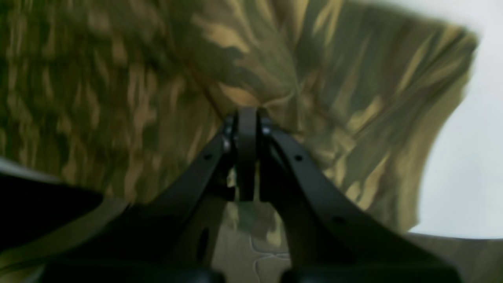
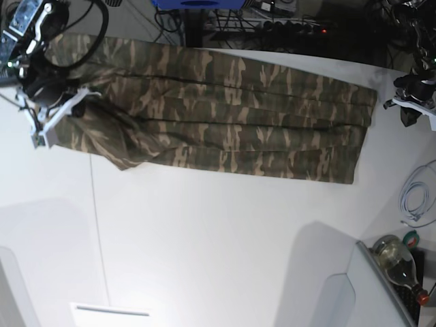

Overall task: Layout the t-shirt on the table in an organized manner, then fold the t-shirt properly
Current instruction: 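Release the left gripper and smooth the folded end with the right gripper, then grasp both ends of the long folded strip with both grippers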

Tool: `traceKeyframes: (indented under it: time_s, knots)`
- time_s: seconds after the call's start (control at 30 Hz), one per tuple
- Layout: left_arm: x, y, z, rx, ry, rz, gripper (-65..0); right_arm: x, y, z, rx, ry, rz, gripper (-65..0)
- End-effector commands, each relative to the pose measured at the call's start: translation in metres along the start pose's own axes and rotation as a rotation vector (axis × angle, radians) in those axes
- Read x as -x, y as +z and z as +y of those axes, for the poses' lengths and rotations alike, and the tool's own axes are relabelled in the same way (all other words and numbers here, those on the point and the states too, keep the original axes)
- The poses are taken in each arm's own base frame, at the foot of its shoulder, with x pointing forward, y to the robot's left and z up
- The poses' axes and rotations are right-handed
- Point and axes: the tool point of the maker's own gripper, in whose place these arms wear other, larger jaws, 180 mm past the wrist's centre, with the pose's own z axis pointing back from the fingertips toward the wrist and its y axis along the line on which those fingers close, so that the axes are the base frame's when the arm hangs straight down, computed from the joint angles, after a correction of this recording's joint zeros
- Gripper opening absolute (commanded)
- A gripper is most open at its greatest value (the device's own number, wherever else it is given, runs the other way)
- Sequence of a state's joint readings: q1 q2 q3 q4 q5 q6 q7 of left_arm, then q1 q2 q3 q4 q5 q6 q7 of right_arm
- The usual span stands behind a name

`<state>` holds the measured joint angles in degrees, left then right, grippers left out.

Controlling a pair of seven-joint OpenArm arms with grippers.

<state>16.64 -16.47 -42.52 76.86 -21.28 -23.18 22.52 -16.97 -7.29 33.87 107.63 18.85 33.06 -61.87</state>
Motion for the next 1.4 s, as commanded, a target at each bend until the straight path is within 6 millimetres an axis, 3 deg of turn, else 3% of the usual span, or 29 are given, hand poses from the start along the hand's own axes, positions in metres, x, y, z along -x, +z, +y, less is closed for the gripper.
traceKeyframes:
  time_s: [0.0,0.13,0.4,0.57,0.7,0.83,0.93,1.07,1.13,1.27,1.37]
  knots:
    - [-0.018,0.001,0.004,0.000,-0.016,-0.048,-65.0,-0.006,0.004,0.002,-0.013,0.006,-0.035,-65.0]
    - [-0.018,0.001,0.004,0.000,-0.016,-0.048,-65.0,0.019,0.007,0.007,-0.046,-0.021,-0.001,-65.0]
    - [-0.018,0.001,0.003,0.002,-0.016,-0.049,-65.0,0.046,0.011,0.006,-0.045,-0.035,0.061,-65.0]
    - [-0.018,0.001,0.003,0.002,-0.016,-0.049,-65.0,0.062,0.008,0.028,-0.102,0.001,0.108,-65.0]
    - [-0.018,0.001,0.003,0.002,-0.016,-0.049,-65.0,0.075,-0.003,0.041,-0.151,-0.003,0.152,-65.0]
    - [-0.018,0.001,0.003,0.002,-0.016,-0.049,-65.0,0.086,-0.013,0.041,-0.165,-0.037,0.193,-64.5]
    - [-0.023,0.001,0.007,-0.003,-0.029,-0.052,-65.0,0.093,-0.010,0.040,-0.160,-0.042,0.208,-56.1]
    - [-0.025,0.001,0.007,-0.003,-0.033,-0.056,-65.0,0.075,0.004,0.038,-0.130,0.001,0.144,-41.0]
    - [-0.025,0.001,0.003,0.005,-0.036,-0.058,-65.0,0.056,0.008,0.039,-0.125,0.020,0.080,-39.0]
    - [-0.009,-0.009,-0.047,0.131,-0.101,-0.007,-65.0,0.017,-0.002,0.041,-0.140,0.007,-0.099,-47.6]
    - [0.006,-0.014,-0.083,0.214,-0.126,0.027,-65.0,0.010,-0.016,0.022,-0.116,0.012,-0.111,-64.8]
